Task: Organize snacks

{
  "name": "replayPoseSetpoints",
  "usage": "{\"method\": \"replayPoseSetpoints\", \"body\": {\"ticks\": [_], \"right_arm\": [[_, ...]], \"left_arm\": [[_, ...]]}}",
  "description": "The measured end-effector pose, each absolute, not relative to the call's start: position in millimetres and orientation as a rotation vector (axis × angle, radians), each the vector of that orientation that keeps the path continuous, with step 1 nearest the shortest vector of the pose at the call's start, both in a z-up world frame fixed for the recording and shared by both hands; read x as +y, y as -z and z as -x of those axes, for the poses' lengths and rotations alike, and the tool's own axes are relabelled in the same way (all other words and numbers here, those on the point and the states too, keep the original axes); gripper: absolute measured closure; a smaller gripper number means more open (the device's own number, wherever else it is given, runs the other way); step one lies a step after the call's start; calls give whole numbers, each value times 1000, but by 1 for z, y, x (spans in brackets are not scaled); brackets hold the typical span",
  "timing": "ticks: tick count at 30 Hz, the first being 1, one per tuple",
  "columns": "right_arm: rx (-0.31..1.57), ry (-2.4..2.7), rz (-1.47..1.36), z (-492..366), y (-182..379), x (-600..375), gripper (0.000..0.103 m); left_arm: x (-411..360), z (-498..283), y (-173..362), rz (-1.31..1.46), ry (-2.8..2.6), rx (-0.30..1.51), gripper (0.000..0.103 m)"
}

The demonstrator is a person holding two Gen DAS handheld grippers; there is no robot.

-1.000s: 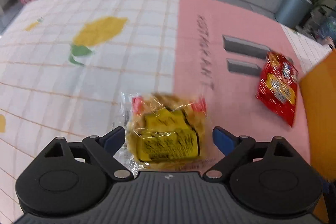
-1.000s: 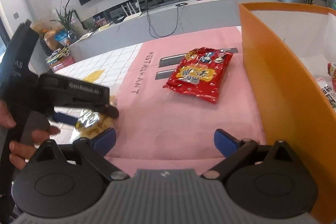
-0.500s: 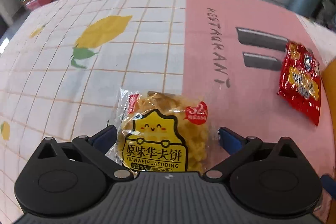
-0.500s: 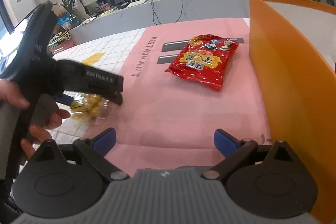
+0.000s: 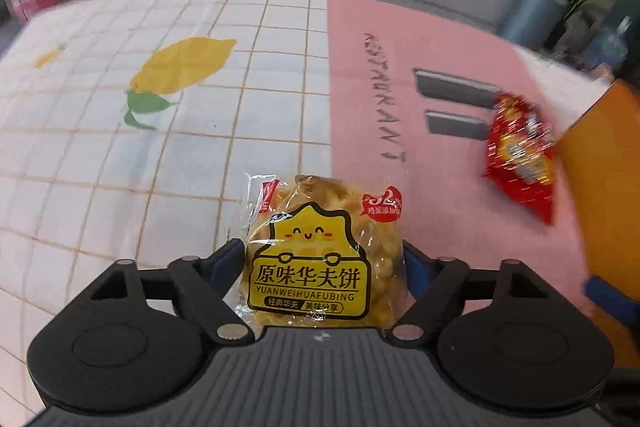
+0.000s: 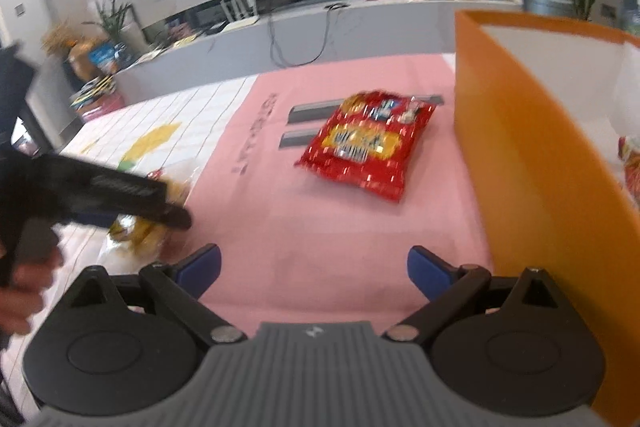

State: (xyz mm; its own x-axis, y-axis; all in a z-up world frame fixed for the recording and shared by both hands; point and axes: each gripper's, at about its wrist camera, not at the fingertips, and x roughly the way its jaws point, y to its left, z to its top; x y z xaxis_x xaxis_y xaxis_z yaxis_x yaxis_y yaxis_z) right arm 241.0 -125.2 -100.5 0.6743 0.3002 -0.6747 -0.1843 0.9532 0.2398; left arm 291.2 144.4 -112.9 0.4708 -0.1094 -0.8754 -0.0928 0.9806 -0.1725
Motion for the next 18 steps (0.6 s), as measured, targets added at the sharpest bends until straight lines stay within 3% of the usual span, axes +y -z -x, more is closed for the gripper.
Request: {"method": "replayPoseSetpoints", "body": {"ticks": [8,18], "right_arm": [[790,-142,-257,-277,88,-106,3],[845,130,-392,-353,109,-114,3]], "left_arm": [[193,-285,110,542,186,1136,17],[203,-283,109,543,218,1127,18]]}}
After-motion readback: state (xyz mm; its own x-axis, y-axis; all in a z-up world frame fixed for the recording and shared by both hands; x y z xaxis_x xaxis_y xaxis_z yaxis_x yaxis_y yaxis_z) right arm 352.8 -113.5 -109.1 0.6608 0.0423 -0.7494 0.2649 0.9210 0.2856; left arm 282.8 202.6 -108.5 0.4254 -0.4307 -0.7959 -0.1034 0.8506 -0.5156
